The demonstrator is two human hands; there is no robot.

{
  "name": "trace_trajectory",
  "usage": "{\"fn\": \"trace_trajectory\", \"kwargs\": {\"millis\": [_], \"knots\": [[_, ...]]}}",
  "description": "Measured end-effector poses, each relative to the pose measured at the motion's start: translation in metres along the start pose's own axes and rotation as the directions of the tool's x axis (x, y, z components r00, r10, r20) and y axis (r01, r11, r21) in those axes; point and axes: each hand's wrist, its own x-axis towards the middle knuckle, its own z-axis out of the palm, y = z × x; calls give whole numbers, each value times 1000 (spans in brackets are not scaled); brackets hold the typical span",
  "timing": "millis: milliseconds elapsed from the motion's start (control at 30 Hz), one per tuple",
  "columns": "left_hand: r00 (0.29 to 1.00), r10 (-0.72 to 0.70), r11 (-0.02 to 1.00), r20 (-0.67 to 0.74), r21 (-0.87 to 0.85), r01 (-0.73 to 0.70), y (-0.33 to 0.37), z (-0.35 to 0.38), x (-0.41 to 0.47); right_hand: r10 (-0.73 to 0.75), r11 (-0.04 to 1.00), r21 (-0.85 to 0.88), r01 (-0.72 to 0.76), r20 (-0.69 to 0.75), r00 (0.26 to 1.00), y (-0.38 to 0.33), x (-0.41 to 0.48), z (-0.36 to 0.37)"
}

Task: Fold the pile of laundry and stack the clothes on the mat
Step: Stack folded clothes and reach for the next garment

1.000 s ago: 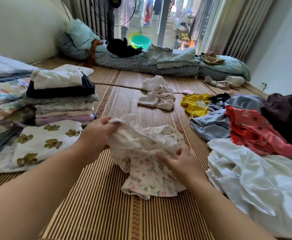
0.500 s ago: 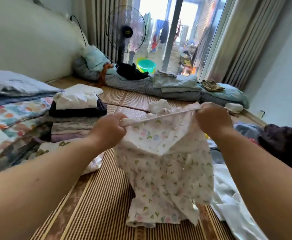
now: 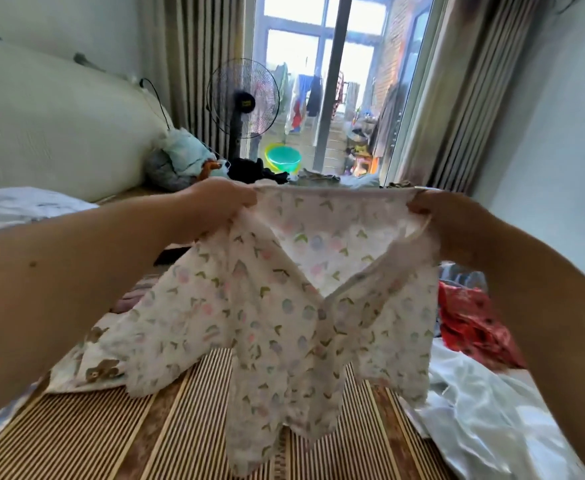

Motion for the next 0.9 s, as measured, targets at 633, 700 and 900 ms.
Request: {"fn": "trace_trajectory", "kwargs": {"millis": [633,700,900], "knots": [[929,-297,864,221,477,162,-140,51,89,350,931,-173,-321,182,919,178,92,4],[940,-282,762,192,640,98,-172,71,110,295,890,-383,-249,65,953,217,116,22],[968,-213,545,134,839,4,-248,102,132,176,681,-720,-132,-14,984,288,135,56]]}}
